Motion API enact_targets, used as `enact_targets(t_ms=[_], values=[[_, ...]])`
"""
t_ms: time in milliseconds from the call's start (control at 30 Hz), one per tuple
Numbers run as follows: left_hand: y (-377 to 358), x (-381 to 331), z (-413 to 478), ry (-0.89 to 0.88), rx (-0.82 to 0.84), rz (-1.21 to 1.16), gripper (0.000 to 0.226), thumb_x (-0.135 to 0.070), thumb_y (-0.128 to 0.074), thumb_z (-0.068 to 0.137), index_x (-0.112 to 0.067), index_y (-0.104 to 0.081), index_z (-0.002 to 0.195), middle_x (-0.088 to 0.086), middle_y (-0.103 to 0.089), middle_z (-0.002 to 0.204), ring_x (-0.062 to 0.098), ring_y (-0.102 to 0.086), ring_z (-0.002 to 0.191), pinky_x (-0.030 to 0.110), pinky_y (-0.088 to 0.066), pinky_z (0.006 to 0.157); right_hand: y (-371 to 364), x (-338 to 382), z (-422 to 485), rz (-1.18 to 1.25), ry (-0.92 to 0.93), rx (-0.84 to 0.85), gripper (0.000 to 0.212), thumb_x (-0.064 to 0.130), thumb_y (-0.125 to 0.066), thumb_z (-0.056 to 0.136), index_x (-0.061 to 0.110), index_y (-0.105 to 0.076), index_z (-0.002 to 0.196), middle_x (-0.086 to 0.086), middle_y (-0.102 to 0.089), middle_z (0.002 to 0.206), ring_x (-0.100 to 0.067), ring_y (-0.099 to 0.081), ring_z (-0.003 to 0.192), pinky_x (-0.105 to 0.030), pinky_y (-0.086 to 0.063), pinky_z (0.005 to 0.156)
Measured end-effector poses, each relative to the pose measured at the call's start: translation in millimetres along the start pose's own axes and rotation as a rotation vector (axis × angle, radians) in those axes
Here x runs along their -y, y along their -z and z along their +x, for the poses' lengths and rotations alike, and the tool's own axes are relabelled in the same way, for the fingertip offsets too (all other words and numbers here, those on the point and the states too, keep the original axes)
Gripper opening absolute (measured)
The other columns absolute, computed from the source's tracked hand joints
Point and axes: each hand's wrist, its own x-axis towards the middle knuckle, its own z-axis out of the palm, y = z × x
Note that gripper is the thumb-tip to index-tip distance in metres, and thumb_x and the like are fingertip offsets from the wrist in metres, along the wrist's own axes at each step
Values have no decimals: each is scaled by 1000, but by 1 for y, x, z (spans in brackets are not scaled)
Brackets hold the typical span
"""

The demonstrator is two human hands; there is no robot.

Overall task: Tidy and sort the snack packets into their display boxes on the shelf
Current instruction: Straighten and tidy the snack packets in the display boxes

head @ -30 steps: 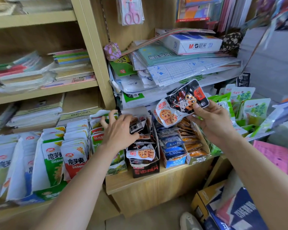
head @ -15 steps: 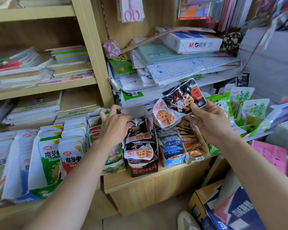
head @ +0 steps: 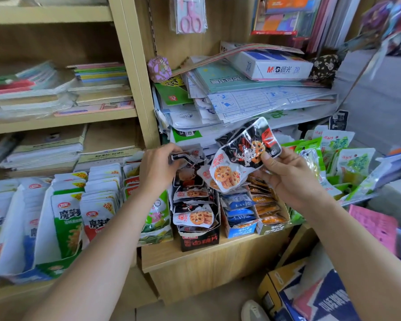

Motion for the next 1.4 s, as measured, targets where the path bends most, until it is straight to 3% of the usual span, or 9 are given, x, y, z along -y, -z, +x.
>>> enact_targets(t_ms=[67,300,400,567,800,1033,1167,1267,1400], values=[[5,2,2,35,3,-83,19,-29,-81,84,-22,-77,102,-16,-63,78,9,-56,66,26,-38,57,1,-1,1,-8,-28,47,14,5,-60,84,12,-72,88,-10,-76,91,-22,-73,92,-35,-61,81],[17,4,-15,34,134,-216,15,-33,-82,82,-23,-76,92,-17,-69,77,0,-62,71,23,-45,60,-4,0,2,-34,-63,176,10,12,-67,81,18,-75,84,-6,-74,86,-21,-72,94,-41,-57,89],[21,6,-19,41,139,-260,8,-28,-80,83,-27,-73,88,-21,-60,66,-3,-53,61,19,-34,53,-11,-8,6,-8,-76,189,29,16,-78,77,5,-65,100,-15,-71,97,-27,-70,100,-38,-60,84],[20,14,-21,111,198,-369,21,-17,-75,90,-26,-76,109,-12,-73,96,8,-67,89,30,-50,78,-35,-33,5,-260,1,136,17,5,-65,85,2,-70,101,-11,-76,86,-24,-73,82,-32,-59,77],[41,13,-38,170,246,-561,34,-8,-69,93,-33,-70,116,-13,-72,110,3,-68,100,24,-52,92,-37,-33,13,-734,79,178,12,3,-69,90,13,-75,94,0,-78,84,-12,-71,80,-27,-57,76],[57,-6,-61,32,304,-392,55,-45,-71,87,-39,-56,140,-21,-47,148,2,-46,135,34,-38,111,-42,-39,16,-1006,231,96,13,16,-74,89,29,-75,91,-12,-74,78,-39,-66,73,-48,-56,64],[57,-11,-71,-75,305,-221,87,-55,-81,75,-41,-40,150,-22,-29,159,3,-27,146,35,-25,113,-46,-43,15,-1110,288,69,17,18,-77,86,12,-78,103,-5,-75,79,-27,-69,70,-45,-57,68],[48,-17,-73,-114,202,-88,97,-48,-84,74,-33,-33,155,-15,-41,153,9,-33,138,33,-31,109,-55,-44,9,-1202,304,103,28,17,-79,84,10,-75,111,-3,-74,84,-18,-69,76,-39,-58,79],[37,-24,-71,-106,92,-25,89,-39,-87,73,-29,-43,150,-9,-63,127,16,-48,119,33,-41,92,-57,-39,5,-1265,219,147,47,23,-80,84,18,-66,128,-2,-70,100,-16,-64,83,-27,-50,73]])
